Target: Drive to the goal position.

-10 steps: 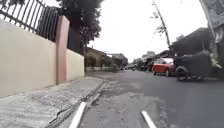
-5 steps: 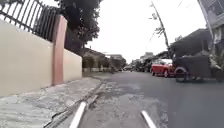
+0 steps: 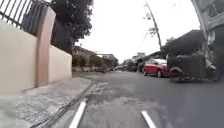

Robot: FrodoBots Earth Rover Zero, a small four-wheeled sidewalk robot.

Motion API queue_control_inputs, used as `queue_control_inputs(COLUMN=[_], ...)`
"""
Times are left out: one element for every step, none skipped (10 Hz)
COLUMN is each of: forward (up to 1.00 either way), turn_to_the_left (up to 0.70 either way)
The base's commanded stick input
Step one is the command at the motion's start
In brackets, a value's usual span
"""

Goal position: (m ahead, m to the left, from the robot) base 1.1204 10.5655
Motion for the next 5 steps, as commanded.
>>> queue_control_inputs(forward=[0.0,0.0,0.0,0.0,0.0], turn_to_the_left=[0.0,0.0,0.0,0.0,0.0])
